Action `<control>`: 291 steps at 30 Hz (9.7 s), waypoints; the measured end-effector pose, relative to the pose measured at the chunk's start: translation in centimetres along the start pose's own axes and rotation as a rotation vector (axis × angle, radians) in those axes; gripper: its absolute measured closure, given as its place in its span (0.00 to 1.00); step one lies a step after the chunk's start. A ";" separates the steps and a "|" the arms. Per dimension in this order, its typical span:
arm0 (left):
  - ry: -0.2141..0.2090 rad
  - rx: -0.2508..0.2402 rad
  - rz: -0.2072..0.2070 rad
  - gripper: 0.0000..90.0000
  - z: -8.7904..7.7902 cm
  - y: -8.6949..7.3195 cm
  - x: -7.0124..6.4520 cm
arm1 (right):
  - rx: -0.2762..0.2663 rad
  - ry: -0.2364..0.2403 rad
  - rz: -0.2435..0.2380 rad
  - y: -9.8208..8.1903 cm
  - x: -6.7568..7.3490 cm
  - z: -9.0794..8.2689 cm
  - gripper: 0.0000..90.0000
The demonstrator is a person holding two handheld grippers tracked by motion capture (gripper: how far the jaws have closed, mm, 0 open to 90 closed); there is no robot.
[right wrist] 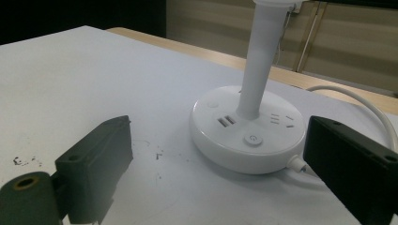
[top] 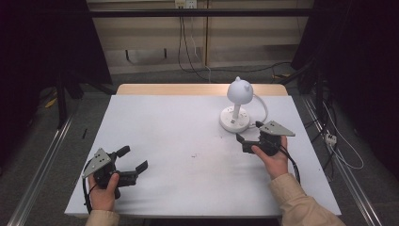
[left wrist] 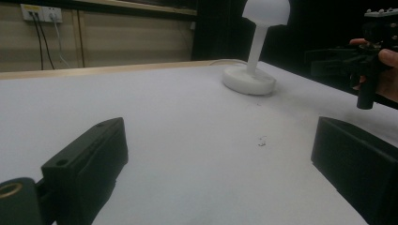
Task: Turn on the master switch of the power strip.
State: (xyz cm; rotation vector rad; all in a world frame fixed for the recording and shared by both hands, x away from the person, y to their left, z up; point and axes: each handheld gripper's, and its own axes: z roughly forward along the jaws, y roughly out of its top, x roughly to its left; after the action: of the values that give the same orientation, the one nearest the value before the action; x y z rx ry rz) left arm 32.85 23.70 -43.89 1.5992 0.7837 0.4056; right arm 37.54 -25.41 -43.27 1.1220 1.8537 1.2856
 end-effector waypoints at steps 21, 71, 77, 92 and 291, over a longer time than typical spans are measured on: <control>0.002 0.001 0.003 0.04 -0.1 0.0 0.0 | 0.023 -0.006 -0.007 0.8 -0.6 1.3 0.16; -0.003 -0.001 0.005 0.05 -0.1 0.1 -0.2 | 0.088 -0.002 0.017 1.3 -2.9 3.7 0.82; -0.001 -0.002 0.010 0.05 -0.2 0.1 -0.2 | 0.085 -0.005 0.013 1.3 -2.9 3.9 0.87; -0.002 0.002 0.007 0.05 0.0 0.1 -0.2 | 0.102 0.001 0.030 1.2 -3.5 4.4 0.96; 0.021 -0.032 0.002 0.05 -0.4 0.2 -0.2 | 0.189 -0.022 -0.005 -0.4 -3.5 6.9 1.00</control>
State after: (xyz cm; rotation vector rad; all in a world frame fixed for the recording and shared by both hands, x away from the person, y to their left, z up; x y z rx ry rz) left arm 32.49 23.81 -43.57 1.5681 0.7880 0.4353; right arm 44.84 -25.68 -45.91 1.2228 1.9927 1.1082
